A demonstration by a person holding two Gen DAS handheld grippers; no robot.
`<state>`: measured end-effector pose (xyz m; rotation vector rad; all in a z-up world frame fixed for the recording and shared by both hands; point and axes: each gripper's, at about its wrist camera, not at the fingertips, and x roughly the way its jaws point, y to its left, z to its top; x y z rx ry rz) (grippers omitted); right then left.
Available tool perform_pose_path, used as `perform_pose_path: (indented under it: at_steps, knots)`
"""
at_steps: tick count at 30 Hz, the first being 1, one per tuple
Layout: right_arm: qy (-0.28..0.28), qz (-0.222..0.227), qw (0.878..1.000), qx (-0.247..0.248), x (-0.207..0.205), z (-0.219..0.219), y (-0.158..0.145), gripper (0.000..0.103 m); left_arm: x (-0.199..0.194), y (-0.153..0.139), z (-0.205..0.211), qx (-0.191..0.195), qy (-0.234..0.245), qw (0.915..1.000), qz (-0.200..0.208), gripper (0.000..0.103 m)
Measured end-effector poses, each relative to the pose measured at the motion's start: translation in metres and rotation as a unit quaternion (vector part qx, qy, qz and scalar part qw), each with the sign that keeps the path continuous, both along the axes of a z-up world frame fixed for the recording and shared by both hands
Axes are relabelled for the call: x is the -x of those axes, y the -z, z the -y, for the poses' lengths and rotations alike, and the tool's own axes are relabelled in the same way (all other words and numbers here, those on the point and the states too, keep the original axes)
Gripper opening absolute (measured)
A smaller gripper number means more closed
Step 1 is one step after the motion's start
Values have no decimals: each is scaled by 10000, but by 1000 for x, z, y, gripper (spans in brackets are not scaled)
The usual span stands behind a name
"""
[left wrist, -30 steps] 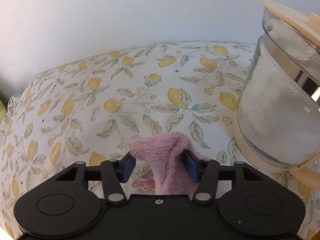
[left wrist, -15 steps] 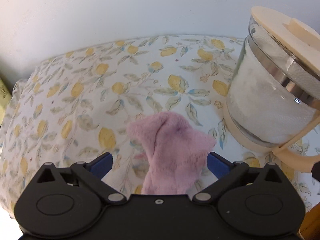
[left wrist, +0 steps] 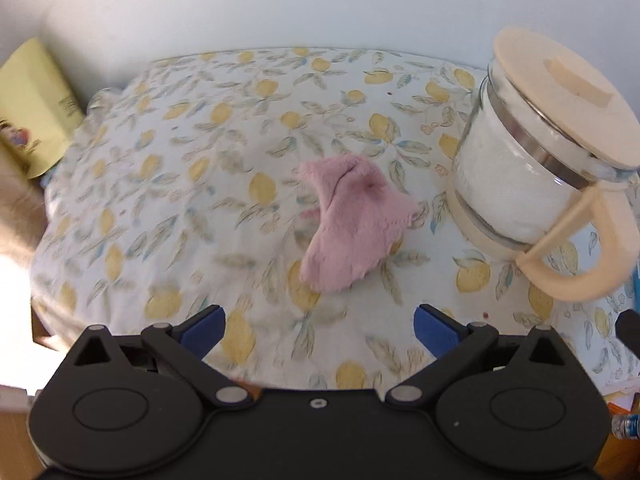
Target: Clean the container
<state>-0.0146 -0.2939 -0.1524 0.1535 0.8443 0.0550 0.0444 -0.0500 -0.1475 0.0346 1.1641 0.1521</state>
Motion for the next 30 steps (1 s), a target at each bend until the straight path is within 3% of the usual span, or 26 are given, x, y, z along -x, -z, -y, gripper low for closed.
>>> perform_pose_path:
  at_steps: [4, 10, 13, 30]
  knots:
    - [24, -16, 9999, -121, 7, 7, -12, 103, 19, -16, 8, -129, -72, 9999, -24, 103]
    - [139, -196, 9996, -165, 19, 2, -32, 103, 38, -45, 12, 27, -48, 10000, -8, 103]
    - [109, -394, 9991, -111, 22, -7, -43, 103, 44, -57, 11, 106, 268, 9995, 136, 103]
    - [520, -204, 9982, 224, 48, -34, -76, 103, 68, -87, -2, 188, 703, 9970, 279, 103]
